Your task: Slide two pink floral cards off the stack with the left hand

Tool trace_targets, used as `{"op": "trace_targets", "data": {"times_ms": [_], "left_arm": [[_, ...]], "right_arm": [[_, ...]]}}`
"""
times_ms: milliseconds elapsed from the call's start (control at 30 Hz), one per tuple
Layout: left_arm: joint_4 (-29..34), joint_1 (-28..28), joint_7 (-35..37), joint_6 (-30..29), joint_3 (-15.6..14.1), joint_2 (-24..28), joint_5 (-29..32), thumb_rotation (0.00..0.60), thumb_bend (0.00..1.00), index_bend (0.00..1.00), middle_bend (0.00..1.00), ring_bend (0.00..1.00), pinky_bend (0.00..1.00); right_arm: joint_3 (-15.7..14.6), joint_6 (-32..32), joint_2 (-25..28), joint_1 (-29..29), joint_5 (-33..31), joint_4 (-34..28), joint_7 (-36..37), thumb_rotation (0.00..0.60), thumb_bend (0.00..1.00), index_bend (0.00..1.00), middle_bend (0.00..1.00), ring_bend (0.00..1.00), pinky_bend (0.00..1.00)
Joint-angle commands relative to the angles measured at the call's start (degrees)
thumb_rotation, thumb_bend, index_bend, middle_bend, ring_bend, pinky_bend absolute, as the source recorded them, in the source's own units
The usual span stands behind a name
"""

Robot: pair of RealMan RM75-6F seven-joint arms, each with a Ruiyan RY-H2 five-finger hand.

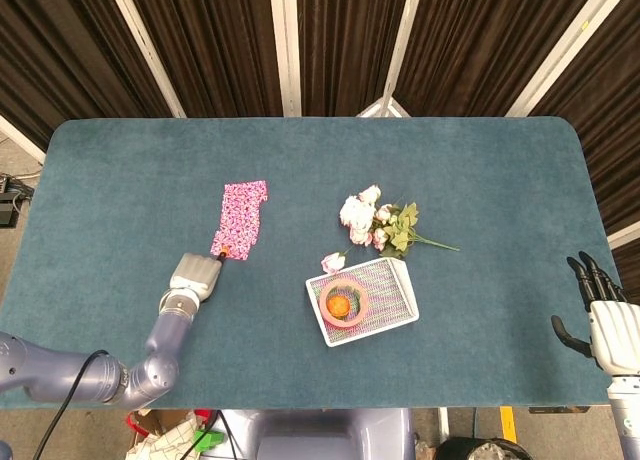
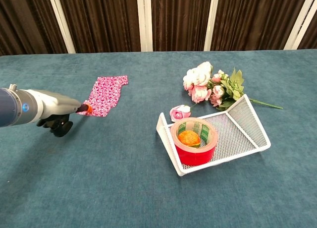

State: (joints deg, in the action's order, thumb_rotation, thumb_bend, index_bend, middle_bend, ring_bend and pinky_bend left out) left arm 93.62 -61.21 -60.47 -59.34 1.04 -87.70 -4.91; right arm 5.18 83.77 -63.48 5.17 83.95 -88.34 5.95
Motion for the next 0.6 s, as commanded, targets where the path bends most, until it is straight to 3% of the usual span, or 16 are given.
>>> {"op": "trace_targets", "data": {"times_ms": [33,600], "left_arm": [[1.9,-0.4,-1.2,-0.9,-0.7,0.9,1.7,0.600,0.97,0.00,0.81,0.77,0.68],[14.3,-2.3,-4.2,-5.9,-1.9,5.6,6.8,0.600,0.98,0.00,0.81,0.77,0.68]], "right_arm": [[0.0,0.1,0.0,0.0,0.1,0.0,0.0,0.600,0.37,0.00,0.05,0.13,0.25],[-0.1,0.2,0.0,-0.1,0.3,-0.2,0.0,0.600,0.37,0.00,0.05,0.13,0.25]]}}
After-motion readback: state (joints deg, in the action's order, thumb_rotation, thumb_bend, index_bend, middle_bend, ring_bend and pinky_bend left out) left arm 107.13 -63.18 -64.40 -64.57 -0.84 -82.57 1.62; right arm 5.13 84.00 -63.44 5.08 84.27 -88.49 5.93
